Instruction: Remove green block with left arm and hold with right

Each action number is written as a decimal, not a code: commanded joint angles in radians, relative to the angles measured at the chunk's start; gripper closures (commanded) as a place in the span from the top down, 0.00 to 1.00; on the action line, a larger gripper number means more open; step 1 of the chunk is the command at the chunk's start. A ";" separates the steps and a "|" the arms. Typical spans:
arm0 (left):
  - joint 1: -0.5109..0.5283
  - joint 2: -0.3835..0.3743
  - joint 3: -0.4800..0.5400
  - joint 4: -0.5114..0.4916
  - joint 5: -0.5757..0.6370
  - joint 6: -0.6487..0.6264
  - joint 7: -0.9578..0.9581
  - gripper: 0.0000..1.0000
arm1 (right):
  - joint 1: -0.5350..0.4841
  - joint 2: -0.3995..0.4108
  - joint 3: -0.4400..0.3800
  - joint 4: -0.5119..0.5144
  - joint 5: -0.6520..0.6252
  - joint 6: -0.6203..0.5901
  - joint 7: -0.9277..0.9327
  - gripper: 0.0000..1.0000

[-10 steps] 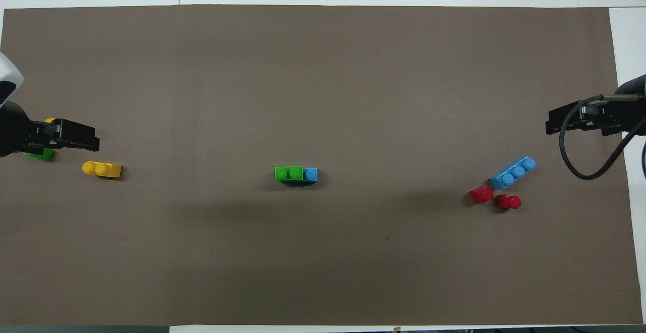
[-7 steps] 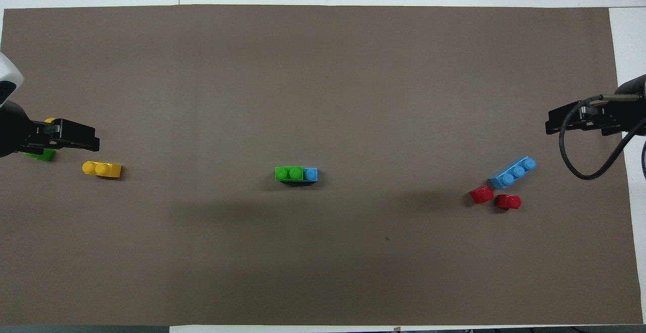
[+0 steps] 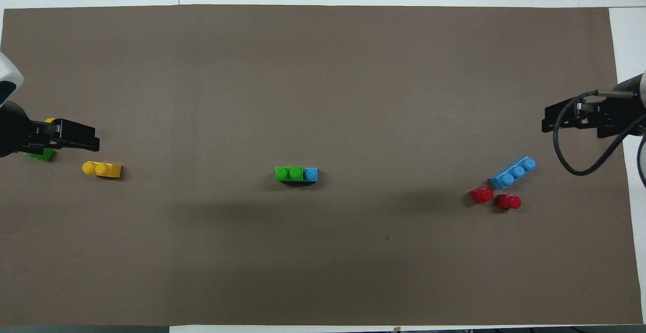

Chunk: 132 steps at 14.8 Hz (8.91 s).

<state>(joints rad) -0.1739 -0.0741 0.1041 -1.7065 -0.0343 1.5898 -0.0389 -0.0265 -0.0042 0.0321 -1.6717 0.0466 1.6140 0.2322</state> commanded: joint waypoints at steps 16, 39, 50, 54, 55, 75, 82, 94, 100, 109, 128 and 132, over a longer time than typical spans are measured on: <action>-0.298 -0.125 -0.020 -0.317 -0.013 0.269 -1.186 1.00 | 0.373 0.142 0.009 -0.275 0.453 0.481 1.315 0.97; -0.552 0.152 -0.017 -0.423 0.053 0.717 -2.253 0.99 | 0.637 0.362 0.011 -0.387 0.654 1.049 1.412 0.96; -0.559 0.208 -0.017 -0.433 0.096 0.800 -2.313 0.99 | 0.636 0.372 0.011 -0.388 0.680 1.060 1.380 0.00; -0.559 0.214 -0.017 -0.433 0.099 0.802 -2.313 0.99 | 0.636 0.372 0.011 -0.388 0.697 1.061 1.378 0.00; -0.559 0.215 -0.017 -0.433 0.099 0.805 -2.313 0.91 | 0.636 0.372 0.011 -0.388 0.697 1.061 1.378 0.00; -0.288 -0.033 -0.009 -0.305 0.008 0.432 -1.763 0.00 | 0.421 0.317 -0.001 -0.298 0.667 0.800 1.171 0.00; -0.035 0.022 -0.004 -0.291 -0.010 0.441 -1.200 0.00 | -0.004 0.279 -0.005 -0.284 0.558 0.541 0.794 0.00; 0.096 0.382 -0.003 -0.260 0.004 0.806 -0.963 0.00 | -0.154 0.323 -0.005 -0.347 0.553 0.550 0.633 0.00; 0.096 0.422 -0.004 -0.263 0.002 0.852 -0.958 0.19 | -0.165 0.319 -0.003 -0.370 0.555 0.581 0.593 0.17; 0.093 0.380 -0.004 -0.131 0.004 0.712 -0.736 1.00 | -0.150 0.317 -0.001 -0.364 0.556 0.593 0.576 0.93; 0.079 -0.018 -0.037 0.010 0.011 -0.028 -0.118 1.00 | -0.078 -0.062 0.015 -0.033 0.095 -0.041 0.054 1.00; 0.079 -0.021 -0.037 0.008 0.011 -0.031 -0.050 1.00 | -0.052 -0.056 0.018 0.001 0.001 -0.024 -0.170 1.00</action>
<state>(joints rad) -0.0883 -0.0776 0.0619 -1.6810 -0.0245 1.5709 -0.1219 -0.0930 -0.0812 0.0469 -1.6928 0.1081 1.5765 0.1639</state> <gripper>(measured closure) 0.000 0.000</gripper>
